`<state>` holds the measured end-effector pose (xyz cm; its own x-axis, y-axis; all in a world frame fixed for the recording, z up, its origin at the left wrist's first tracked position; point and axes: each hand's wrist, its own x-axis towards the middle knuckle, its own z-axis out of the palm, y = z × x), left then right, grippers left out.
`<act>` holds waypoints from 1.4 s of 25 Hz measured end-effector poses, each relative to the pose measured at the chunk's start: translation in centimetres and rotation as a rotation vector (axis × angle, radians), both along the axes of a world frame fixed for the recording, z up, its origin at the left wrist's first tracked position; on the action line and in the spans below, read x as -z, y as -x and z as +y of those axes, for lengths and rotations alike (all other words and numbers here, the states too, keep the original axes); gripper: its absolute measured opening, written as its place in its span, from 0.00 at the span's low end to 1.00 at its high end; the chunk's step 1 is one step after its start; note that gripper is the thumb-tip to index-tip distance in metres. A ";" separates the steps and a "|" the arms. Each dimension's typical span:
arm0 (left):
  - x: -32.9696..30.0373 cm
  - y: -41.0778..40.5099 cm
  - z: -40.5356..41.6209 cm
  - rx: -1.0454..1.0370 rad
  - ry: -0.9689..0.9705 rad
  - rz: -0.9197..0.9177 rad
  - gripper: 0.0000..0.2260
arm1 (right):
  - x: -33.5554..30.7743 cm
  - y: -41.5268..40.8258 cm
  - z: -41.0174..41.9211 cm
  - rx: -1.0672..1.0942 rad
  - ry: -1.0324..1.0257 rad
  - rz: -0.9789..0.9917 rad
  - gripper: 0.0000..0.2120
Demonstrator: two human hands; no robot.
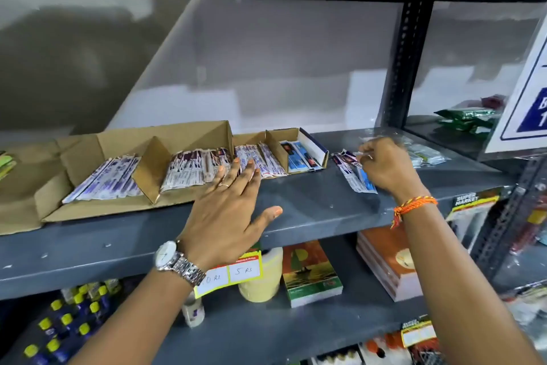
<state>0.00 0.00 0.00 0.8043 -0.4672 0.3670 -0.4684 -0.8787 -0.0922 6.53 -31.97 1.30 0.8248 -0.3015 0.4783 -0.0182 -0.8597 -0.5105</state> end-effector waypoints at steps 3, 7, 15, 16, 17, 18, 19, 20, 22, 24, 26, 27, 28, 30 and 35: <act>0.8 0.1 0.3 0.069 -0.057 0.021 0.43 | 1.0 -0.5 -0.9 0.095 0.082 0.091 0.11; 1.3 0.0 0.6 0.109 -0.080 0.050 0.43 | 0.9 -1.0 -0.7 0.144 0.155 0.118 0.09; 1.1 0.1 0.6 0.118 -0.100 0.064 0.43 | 0.4 -1.7 -0.6 0.178 0.074 0.088 0.08; 1.2 0.1 0.6 0.118 -0.089 0.067 0.43 | 0.2 -1.3 -0.4 0.189 0.050 0.056 0.09; 1.2 0.1 0.6 0.120 -0.085 0.065 0.43 | 0.0 -0.8 -0.1 0.204 0.026 0.013 0.09; 1.2 0.1 0.6 0.122 -0.088 0.066 0.43 | -0.4 -0.2 0.2 0.215 -0.003 -0.040 0.09; 1.3 0.1 0.6 0.120 -0.091 0.065 0.43 | -0.9 0.6 0.5 0.224 -0.046 -0.102 0.09; 1.3 0.1 0.7 0.115 -0.093 0.066 0.43 | -1.5 1.4 1.0 0.226 -0.112 -0.158 0.08; 1.3 0.2 0.7 0.108 -0.089 0.065 0.44 | -2.4 2.8 2.4 0.128 -0.342 -0.244 0.04; 1.2 0.3 0.9 0.106 -0.086 0.072 0.44 | -2.9 4.1 4.5 -0.128 -0.629 -0.274 0.03; 1.1 0.6 1.3 0.104 -0.087 0.081 0.45 | -3.1 4.7 6.6 -0.337 -0.832 -0.247 0.02; 1.1 0.7 1.7 0.102 -0.085 0.080 0.44 | -3.1 4.8 7.6 -0.400 -0.895 -0.222 0.02; 1.1 0.8 2.0 0.102 -0.077 0.074 0.43 | -3.2 5.0 8.6 -0.448 -0.941 -0.195 0.02; 1.2 1.2 3.0 0.103 -0.046 0.052 0.41 | -3.3 4.9 10.5 -0.525 -0.978 -0.151 0.04; 1.1 2.0 6.0 0.032 -0.023 0.058 0.44 | -4.0 4.9 15.9 -0.680 -0.985 -0.051 0.07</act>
